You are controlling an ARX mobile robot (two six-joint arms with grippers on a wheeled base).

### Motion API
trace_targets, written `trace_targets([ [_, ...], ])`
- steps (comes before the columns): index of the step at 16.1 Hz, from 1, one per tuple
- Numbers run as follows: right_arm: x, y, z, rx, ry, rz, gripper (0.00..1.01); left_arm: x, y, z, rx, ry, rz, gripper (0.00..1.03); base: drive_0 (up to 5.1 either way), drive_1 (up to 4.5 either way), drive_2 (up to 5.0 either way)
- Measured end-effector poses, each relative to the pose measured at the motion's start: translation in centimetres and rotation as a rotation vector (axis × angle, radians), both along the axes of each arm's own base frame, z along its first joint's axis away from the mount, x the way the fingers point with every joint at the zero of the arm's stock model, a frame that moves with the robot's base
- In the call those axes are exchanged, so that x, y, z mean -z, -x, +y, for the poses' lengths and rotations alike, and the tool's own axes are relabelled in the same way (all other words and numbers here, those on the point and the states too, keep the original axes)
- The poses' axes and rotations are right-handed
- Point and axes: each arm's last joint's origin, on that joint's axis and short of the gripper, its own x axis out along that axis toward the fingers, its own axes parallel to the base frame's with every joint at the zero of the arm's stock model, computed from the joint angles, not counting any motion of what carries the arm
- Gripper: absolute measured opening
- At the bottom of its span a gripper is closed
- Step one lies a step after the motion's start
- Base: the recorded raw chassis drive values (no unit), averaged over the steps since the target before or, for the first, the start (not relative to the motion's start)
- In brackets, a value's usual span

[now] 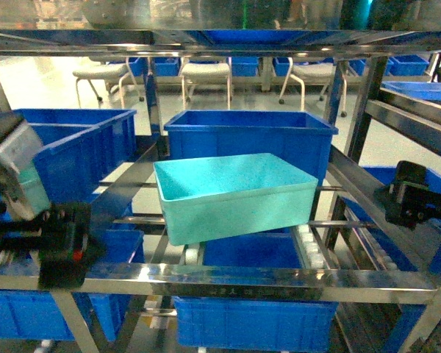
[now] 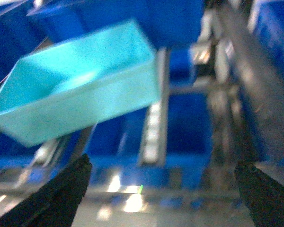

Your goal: Organize blue bins on left shelf correctly

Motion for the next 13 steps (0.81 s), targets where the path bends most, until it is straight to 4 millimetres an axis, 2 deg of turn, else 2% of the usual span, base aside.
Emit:
trace_targets([
  [1, 1.4, 1.9, -0.4, 0.065, 0.134, -0.126, 0.77, 1.7, 0.5, 0.3, -0.069, -0.089, -0.239, 0.82, 0.0, 0.0, 0.0],
  [2, 1.9, 4.9, -1.0, 0.08, 0.215, -0.189, 0.64, 3.6, 3.4, 1.4, -0.117, -0.132, -0.32, 0.7, 0.0, 0.0, 0.0],
  [3, 0.2, 5.9, -1.5, 0.104, 0.237, -0.314, 0.53, 2.8, 4.9, 2.0, -0.141, -0.117, -0.466, 0.59, 0.0, 0.0, 0.0],
  [4, -2.3, 6.5, -1.6, 0.116, 0.242, -0.447, 0.42, -0.1, 5.0, 2.2, -0.162, -0.084, -0.687, 0.48, 0.0, 0.0, 0.0],
  [5, -3.7, 7.7, -1.6, 0.111, 0.242, -0.503, 0.29, -2.5, 5.6, 2.5, -0.165, -0.062, -0.822, 0.33, 0.0, 0.0, 0.0],
  [7, -2.7, 10.2, -2.7, 0.098, 0.256, -0.436, 0.09, -1.7, 7.1, 2.9, -0.155, -0.079, -0.724, 0.15, 0.0, 0.0, 0.0],
  [8, -2.8, 11.0, -3.0, 0.111, 0.265, -0.439, 0.01, -1.4, 7.9, 3.1, -0.157, -0.083, -0.702, 0.06, 0.0, 0.0, 0.0],
  [10, -4.5, 12.2, -2.9, 0.118, 0.257, -0.532, 0.02, -2.6, 8.9, 3.8, -0.144, -0.067, -0.768, 0.02, 0.0, 0.0, 0.0],
  [13, -4.5, 14.3, -2.9, 0.114, 0.258, -0.505, 0.02, -2.2, 10.4, 4.4, -0.166, -0.08, -0.743, 0.02, 0.0, 0.0, 0.0],
])
